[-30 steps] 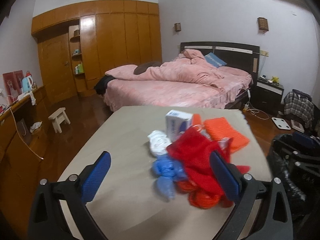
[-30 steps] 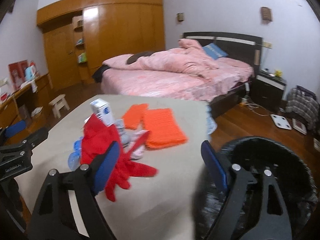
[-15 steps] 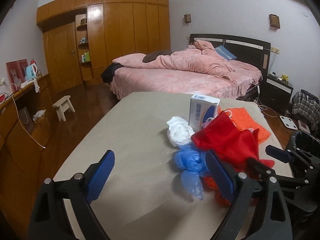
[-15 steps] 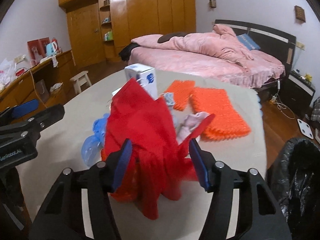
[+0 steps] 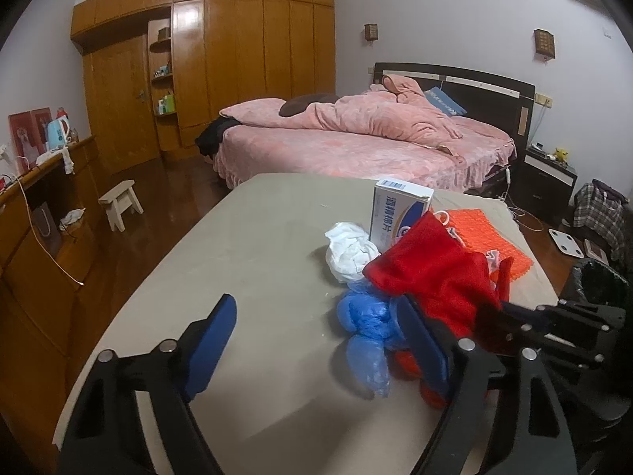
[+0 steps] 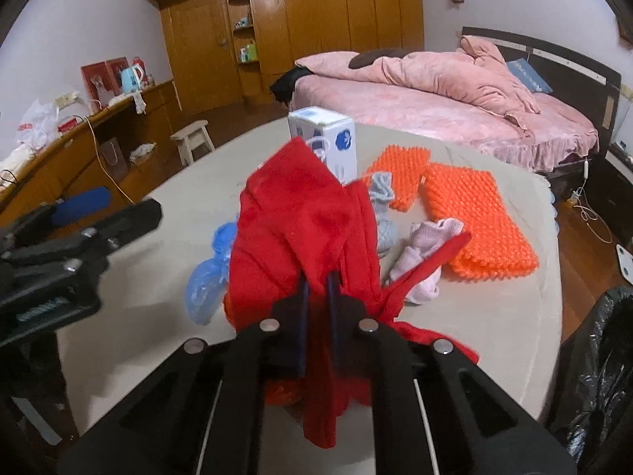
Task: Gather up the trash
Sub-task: 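Grasp the red rubber glove with the right tool while the left tool approaches the blue bags, then grasp the blue plastic bag with the left tool while the right tool holds the glove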
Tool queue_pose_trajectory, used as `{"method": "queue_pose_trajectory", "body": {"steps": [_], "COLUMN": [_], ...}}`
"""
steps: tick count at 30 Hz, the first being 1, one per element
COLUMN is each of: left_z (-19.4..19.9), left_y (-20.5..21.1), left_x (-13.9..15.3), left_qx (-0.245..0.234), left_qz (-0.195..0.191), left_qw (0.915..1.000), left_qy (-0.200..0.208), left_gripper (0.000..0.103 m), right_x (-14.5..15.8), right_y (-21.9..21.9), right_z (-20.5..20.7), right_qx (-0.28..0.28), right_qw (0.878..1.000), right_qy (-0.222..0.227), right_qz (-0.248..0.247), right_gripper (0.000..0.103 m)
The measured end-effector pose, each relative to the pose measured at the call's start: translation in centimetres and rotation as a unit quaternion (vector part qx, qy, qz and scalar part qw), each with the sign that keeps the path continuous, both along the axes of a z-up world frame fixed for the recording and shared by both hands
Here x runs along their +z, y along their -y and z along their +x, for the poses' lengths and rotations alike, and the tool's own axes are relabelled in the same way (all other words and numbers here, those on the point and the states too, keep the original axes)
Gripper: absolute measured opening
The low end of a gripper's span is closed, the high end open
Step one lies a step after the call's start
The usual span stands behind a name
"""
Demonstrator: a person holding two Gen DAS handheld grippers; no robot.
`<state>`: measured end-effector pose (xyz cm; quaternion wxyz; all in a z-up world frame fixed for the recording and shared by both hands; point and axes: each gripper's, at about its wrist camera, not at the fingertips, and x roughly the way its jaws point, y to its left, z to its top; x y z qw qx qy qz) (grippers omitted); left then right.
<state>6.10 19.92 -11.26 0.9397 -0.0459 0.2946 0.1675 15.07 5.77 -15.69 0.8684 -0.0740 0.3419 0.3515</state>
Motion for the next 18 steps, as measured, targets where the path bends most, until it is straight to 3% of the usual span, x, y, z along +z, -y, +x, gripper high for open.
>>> {"method": "queue_pose_trajectory", "body": {"steps": [10, 18], "left_z": [0.3, 1.3], "left_y": [2.1, 3.8], "left_x": [0.3, -0.3], "left_qx": [-0.029, -0.052], "left_qz": [-0.002, -0.006], "left_qw": [0.9996, 0.9986], "left_qy": [0.003, -0.003], "left_gripper": [0.076, 0.069], "right_x": [3.6, 3.1], "right_y": [4.4, 9.0], "right_z": [-0.8, -0.3], "right_qx": [-0.03, -0.091], "right_qw": [0.999, 0.995], "right_qy": [0.014, 0.015], "right_qz": [0.041, 0.04], "right_gripper": [0.008, 0.008]}}
